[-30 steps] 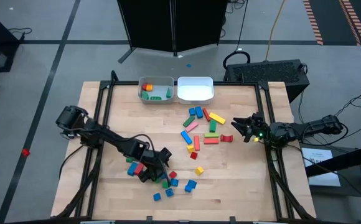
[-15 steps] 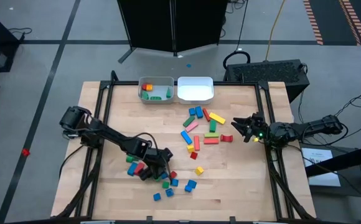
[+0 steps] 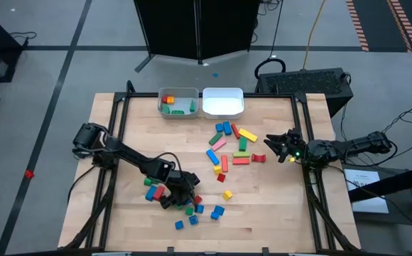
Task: Sort blocks by size
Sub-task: Put the blue half-circle block into the gray bin, then put the green semi-circle block into the gray bin
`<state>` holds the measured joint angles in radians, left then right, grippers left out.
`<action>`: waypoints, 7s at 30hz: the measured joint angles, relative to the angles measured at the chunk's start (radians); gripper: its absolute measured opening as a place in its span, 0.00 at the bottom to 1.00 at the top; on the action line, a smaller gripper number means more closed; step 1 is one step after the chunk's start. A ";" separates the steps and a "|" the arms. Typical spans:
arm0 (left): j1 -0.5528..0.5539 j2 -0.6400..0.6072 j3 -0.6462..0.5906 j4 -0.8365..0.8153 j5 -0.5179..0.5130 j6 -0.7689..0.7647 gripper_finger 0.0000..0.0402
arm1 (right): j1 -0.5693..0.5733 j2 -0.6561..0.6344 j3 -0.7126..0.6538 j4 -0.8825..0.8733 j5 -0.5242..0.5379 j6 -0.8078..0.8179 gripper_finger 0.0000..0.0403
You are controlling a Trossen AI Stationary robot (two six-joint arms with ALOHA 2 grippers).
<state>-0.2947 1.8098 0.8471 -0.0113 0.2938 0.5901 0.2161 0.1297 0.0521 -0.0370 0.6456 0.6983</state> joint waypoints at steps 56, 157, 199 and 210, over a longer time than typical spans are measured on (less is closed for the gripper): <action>0.904 -0.408 0.165 -0.484 -0.238 -0.534 0.76 | 0.000 0.033 0.000 0.000 0.004 0.018 0.48; 0.872 -0.286 0.145 -0.477 -0.653 -1.029 0.30 | 0.000 0.050 0.000 -0.001 0.009 -0.022 0.48; -0.158 -0.568 -0.025 -0.987 -0.447 -1.921 0.72 | 0.000 0.052 0.000 0.000 0.007 -0.003 0.48; -0.230 -0.566 -0.069 -0.986 -0.416 -2.007 0.72 | 0.000 0.052 0.000 0.001 0.007 0.022 0.48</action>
<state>-0.5249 1.2435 0.7784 -0.9970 -0.1227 -1.4166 0.2157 0.1818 0.0521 -0.0364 0.6525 0.7199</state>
